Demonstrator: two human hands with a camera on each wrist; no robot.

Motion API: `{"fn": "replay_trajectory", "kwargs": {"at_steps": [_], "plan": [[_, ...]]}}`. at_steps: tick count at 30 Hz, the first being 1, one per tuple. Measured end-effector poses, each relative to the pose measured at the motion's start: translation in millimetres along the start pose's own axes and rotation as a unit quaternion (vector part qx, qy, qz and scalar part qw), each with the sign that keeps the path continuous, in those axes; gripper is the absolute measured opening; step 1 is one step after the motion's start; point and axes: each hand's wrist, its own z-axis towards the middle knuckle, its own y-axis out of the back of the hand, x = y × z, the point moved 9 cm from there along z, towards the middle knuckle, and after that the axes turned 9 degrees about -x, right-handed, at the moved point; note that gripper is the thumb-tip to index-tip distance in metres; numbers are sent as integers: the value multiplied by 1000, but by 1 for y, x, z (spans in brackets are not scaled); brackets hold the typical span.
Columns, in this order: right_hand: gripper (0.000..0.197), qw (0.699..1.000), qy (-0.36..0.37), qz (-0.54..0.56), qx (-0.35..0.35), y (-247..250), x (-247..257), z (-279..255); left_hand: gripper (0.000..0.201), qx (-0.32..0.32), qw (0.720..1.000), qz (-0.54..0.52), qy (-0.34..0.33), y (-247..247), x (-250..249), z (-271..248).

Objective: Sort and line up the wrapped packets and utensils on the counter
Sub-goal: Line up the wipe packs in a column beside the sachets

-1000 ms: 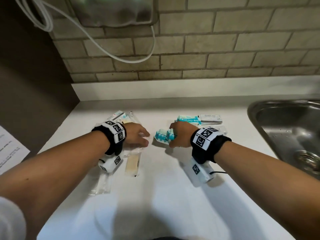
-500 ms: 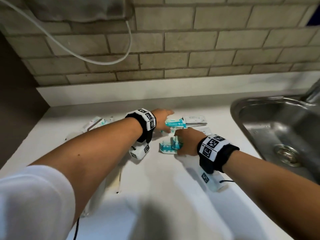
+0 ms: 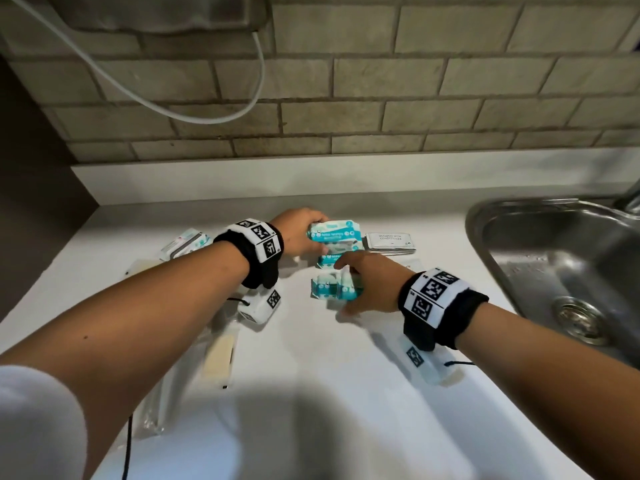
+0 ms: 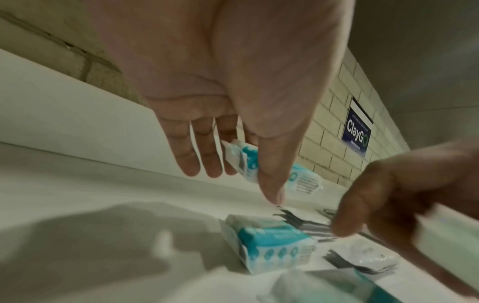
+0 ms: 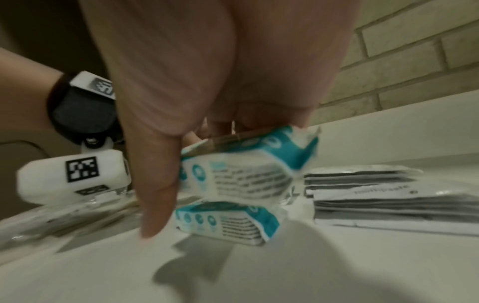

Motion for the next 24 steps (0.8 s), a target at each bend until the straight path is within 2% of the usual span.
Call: {"fn": "replay_trajectory", "kwargs": {"at_steps": [1, 3, 7, 13, 21, 24], "plan": [[82, 1000, 0, 9, 18, -5, 2, -5, 52, -13, 1000, -2, -3, 6, 0, -3], [76, 999, 4, 11, 33, -12, 8, -11, 54, -27, 1000, -4, 0, 15, 4, -10], [62, 999, 17, 5, 29, -23, 23, -19, 54, -29, 1000, 6, 2, 21, 10, -25], [58, 1000, 12, -7, 24, -35, 30, -27, 54, -45, 999, 17, 2, 32, 13, -40], [90, 995, 49, -82, -11, -26, 31, -27, 53, -65, 997, 12, 35, 34, 23, -32], [101, 994, 33, -102, 7, -26, 22, -22, 52, -76, 996, 11, 42, 30, 22, -18]]}}
